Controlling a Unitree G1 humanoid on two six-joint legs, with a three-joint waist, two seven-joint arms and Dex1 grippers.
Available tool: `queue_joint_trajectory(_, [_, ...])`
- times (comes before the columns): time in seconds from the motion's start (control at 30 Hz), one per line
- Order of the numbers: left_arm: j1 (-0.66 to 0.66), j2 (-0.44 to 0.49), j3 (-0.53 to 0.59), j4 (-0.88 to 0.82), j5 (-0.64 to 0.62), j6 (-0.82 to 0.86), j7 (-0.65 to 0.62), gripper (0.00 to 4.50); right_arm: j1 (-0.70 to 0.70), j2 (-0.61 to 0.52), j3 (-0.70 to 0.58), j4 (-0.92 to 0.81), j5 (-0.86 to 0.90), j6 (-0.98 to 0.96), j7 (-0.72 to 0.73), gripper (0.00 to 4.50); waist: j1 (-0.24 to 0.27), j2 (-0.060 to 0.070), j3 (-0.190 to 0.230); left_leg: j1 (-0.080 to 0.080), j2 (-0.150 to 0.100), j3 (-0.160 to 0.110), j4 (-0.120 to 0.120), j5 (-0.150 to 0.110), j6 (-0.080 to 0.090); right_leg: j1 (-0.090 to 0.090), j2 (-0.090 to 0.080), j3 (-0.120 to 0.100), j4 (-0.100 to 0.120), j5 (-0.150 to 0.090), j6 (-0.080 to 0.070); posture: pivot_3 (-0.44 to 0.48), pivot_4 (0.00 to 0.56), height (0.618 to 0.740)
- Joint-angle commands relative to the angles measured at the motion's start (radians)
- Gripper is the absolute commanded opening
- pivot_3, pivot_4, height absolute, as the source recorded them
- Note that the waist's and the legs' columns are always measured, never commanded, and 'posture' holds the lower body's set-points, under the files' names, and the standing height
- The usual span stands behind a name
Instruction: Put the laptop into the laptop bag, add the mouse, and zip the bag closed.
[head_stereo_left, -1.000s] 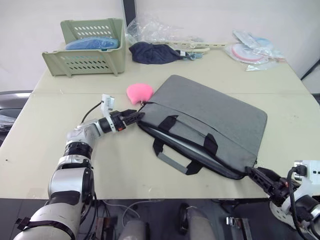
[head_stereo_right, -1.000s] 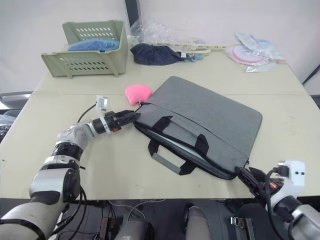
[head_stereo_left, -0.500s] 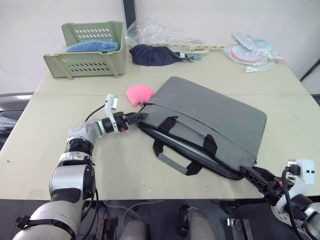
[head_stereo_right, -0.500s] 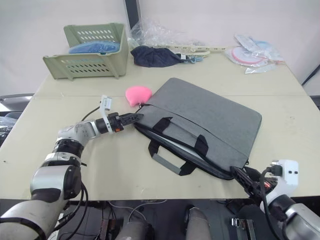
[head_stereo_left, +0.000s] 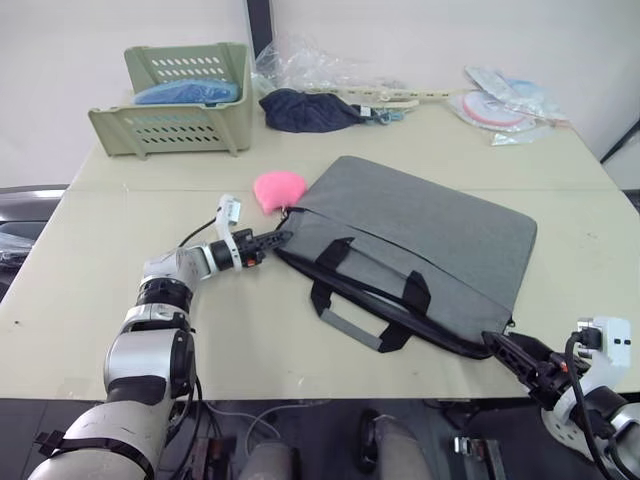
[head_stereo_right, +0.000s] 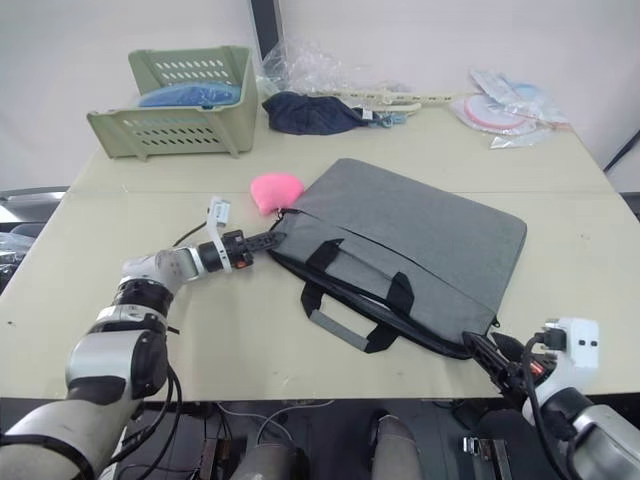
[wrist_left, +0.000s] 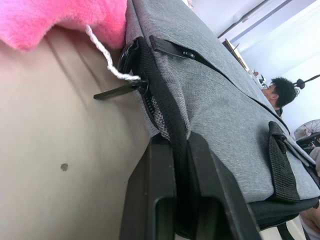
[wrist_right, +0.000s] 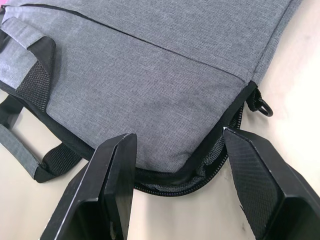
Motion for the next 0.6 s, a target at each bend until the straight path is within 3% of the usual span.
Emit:
queue_joint_trajectory(0.03, [0.025, -0.015, -0.026, 0.019, 0.027, 0.024, 0.010, 0.01, 0.009, -0.014, 0.003, 0.001, 0.018, -0.031, -0.013, 3.04, 0.000, 0.000, 0.000, 0.000, 0.000, 0.000, 0.000, 0.000, 0.000, 0.000, 0.000, 0.000, 0.000, 0.000, 0.000, 0.000, 0.150, 0.740])
queue_joint_trajectory(0.6, [0.062, -0.036, -0.046, -0.043, 0.029, 0.039, 0.011, 0.01, -0.025, 0.043, 0.053, 0.102, 0.060, -0.104, -0.117, 3.04, 0.001, 0.000, 0.000, 0.008, 0.000, 0.000, -0.002, -0.002, 0.002, 0.009, 0.000, 0.000, -0.004, 0.000, 0.000, 0.000, 0.150, 0.740])
